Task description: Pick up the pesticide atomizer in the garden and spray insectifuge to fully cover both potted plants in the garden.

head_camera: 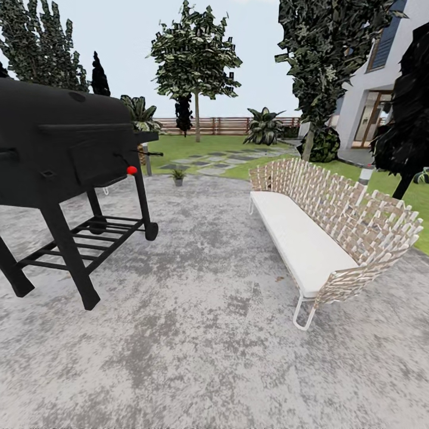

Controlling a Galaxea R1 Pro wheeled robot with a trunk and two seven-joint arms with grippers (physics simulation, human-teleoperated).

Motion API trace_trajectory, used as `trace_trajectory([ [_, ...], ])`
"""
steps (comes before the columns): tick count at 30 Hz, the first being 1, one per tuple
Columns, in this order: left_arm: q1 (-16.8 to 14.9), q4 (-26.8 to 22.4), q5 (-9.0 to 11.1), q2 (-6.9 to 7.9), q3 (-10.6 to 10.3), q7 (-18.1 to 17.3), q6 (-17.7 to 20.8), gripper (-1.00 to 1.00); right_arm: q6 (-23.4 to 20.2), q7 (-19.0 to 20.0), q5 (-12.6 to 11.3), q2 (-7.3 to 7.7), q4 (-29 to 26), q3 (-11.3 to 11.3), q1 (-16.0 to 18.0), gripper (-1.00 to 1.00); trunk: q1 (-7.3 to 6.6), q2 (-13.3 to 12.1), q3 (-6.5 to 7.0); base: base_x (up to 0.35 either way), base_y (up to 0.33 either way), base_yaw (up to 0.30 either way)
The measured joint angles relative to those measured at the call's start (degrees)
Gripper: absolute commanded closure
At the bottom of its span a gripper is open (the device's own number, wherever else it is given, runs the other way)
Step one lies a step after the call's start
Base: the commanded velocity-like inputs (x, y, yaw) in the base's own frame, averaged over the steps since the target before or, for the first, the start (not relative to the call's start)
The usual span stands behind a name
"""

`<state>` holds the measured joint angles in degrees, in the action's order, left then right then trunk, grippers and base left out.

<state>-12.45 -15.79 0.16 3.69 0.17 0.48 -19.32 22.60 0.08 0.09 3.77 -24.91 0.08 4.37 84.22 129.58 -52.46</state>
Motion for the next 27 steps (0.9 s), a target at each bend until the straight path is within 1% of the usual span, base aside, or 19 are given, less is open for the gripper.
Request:
trace_trajectory([
  [6, 0.0, -0.1, 0.0, 0.00, 0.0, 0.0, -0.1, -1.00, 0.0, 0.0, 0.0, 0.00, 0.0, 0.0, 0.0, -1.00, 0.00, 0.0, -0.52, 0.000, 0.000, 0.000],
  [12, 0.0, -0.1, -0.1, 0.00, 0.1, 0.0, 0.1, -1.00, 0.0, 0.0, 0.0, 0.00, 0.0, 0.0, 0.0, -1.00, -0.01, 0.0, -0.67, 0.035, 0.000, 0.000],
  [16, 0.0, 0.0, -0.1, 0.00, 0.1, 0.0, 0.1, -1.00, 0.0, 0.0, 0.0, 0.00, 0.0, 0.0, 0.0, -1.00, -0.03, 0.0, -0.68, 0.225, 0.045, 0.000],
  [27, 0.0, 0.0, 0.0, 0.00, 0.1, 0.0, 0.1, -1.00, 0.0, 0.0, 0.0, 0.00, 0.1, 0.0, 0.0, -1.00, -0.03, 0.0, -0.68, 0.304, 0.092, 0.000],
])
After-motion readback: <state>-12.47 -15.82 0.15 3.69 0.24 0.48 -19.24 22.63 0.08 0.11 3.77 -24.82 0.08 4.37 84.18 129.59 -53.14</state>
